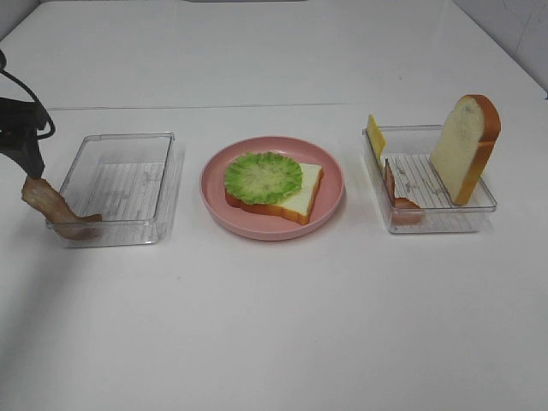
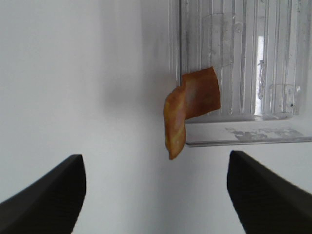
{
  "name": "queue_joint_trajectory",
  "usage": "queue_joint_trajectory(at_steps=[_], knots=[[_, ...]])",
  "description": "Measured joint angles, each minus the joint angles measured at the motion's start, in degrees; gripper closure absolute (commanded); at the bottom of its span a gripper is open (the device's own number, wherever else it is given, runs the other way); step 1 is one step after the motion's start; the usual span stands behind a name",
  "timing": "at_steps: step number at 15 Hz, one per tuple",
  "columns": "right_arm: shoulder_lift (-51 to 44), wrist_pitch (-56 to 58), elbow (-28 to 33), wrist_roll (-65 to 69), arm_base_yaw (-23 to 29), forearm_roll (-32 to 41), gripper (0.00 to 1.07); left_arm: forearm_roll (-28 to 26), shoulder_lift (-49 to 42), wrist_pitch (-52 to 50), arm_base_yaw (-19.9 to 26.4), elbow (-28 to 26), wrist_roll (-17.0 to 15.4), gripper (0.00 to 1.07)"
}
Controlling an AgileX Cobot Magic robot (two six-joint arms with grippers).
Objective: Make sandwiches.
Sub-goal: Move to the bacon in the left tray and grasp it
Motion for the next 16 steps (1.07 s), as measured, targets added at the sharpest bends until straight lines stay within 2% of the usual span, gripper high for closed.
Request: queue_joint_trajectory(at_steps=[2,5,9,12,16], knots=[[0.0,0.0,0.0,0.0,0.0,0.0,0.34,-0.6,2.9,-3.2,0.0,0.0,0.0,0.39],[0.0,0.0,0.0,0.0,0.0,0.0,0.34,-2.2,5.7,-6.1,0.0,0.0,0.3,0.40],[0.0,0.0,0.0,0.0,0.0,0.0,0.34,-5.8,8.1,-7.3,0.0,0.0,3.4,0.43],[0.0,0.0,0.0,0.0,0.0,0.0,0.34,-6.1,9.2,-8.0,0.0,0.0,4.0,0.53],[0.0,0.0,0.0,0.0,0.0,0.0,0.34,-6.2,9.4,-9.0,0.0,0.0,4.0,0.80]])
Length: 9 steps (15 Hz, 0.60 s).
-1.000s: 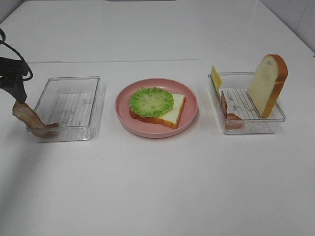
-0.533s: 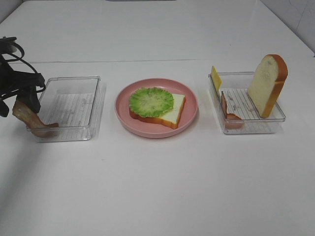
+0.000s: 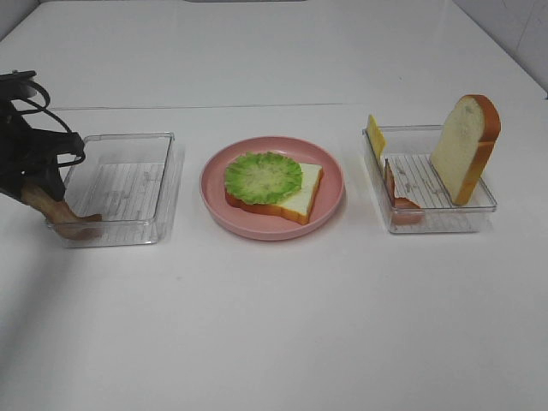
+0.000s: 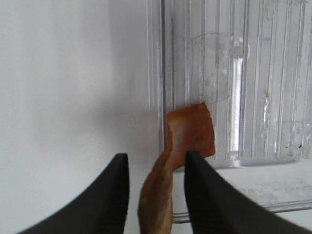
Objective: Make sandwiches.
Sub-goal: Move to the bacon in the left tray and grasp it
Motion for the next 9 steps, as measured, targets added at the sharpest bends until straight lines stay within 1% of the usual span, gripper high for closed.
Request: queue_joint_trajectory(at_steps=[1,3,4,8,9], knots=[[0.0,0.0,0.0,0.0,0.0,0.0,0.34,-0.2,0.0,-0.2,0.0,0.0,0.0,0.85],[0.0,0.0,0.0,0.0,0.0,0.0,0.34,-1.1,0.0,-0.3,0.0,0.0,0.0,1.02],[0.0,0.0,0.0,0.0,0.0,0.0,0.34,-1.3,0.0,-0.3,0.0,0.0,0.0,1.07],[0.0,0.0,0.0,0.0,0.0,0.0,0.34,-2.4,0.0,-0.6,0.0,0.0,0.0,1.07],[0.0,0.0,0.0,0.0,0.0,0.0,0.34,-3.4,-0.1,-0.6,0.0,0.0,0.7,1.07]])
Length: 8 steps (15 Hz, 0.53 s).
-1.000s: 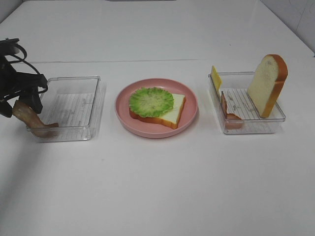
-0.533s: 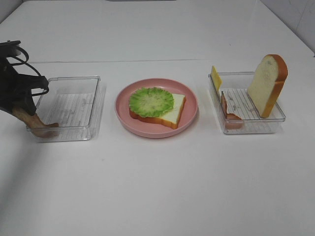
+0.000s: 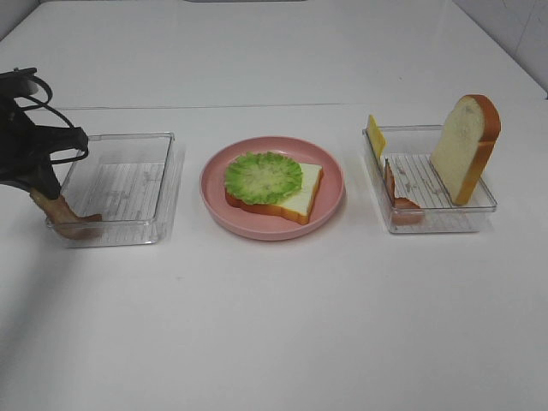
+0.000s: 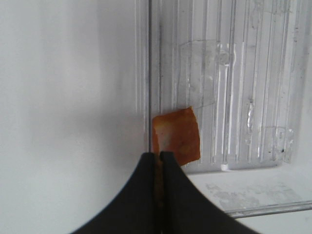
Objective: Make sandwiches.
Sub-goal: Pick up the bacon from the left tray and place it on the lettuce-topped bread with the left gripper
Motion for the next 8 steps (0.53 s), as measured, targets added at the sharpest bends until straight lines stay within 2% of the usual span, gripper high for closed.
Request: queue_joint_trajectory(at_steps=[3,4,8], knots=[[0.0,0.0,0.0,0.0,0.0,0.0,0.34,-3.9,-1.3,0.2,0.0,-0.5,2.6,1.07],[0.0,0.0,0.0,0.0,0.0,0.0,0.34,-8.0,-2.2,0.3,0.0,-1.8,4.5,1.07],[0.0,0.0,0.0,0.0,0.0,0.0,0.34,-17.8,-2.4,0.5,0.0,-3.0,10.8,1.07]])
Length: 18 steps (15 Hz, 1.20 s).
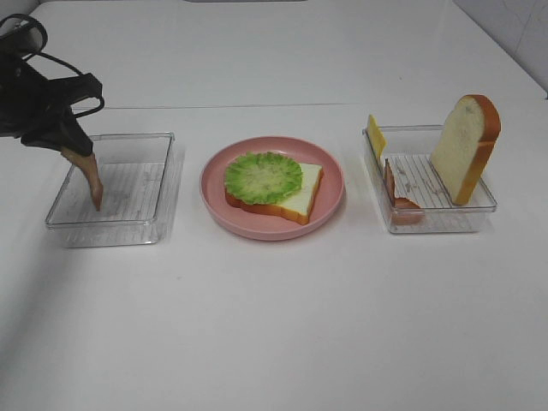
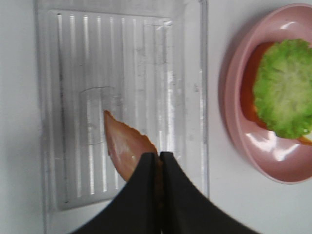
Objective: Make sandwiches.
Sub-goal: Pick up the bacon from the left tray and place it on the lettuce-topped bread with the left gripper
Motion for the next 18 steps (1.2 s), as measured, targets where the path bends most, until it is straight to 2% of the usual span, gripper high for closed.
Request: queue_joint_trajectory(at_steps=[6,9,10,12,14,18], knots=[[0.0,0.0,0.0,0.0,0.0,0.0,0.34,-28.2,0.0,0.8,-0.3,0.0,18.4,1.07],[0.0,0.0,0.0,0.0,0.0,0.0,0.34,-39.7,0.3,1.8,-3.5,-0.1,26.8,1.07],[0.0,0.0,0.0,0.0,0.0,0.0,0.34,-42.9,1.0,1.9,-5.4,-0.6,28.5,1.07],[0.0,0.0,0.0,0.0,0.0,0.0,0.34,-48.6,3.4,2.0,-9.0,-2.6,31.1,1.07],[0.0,0.0,0.0,0.0,0.0,0.0,0.34,-52.1,6.9,1.9,-12.4,-5.8,31.7,1.07],[0.0,0.0,0.0,0.0,0.0,0.0,0.34,-54.9,14.8,1.9,-17.5,-13.7,31.2,1.07]])
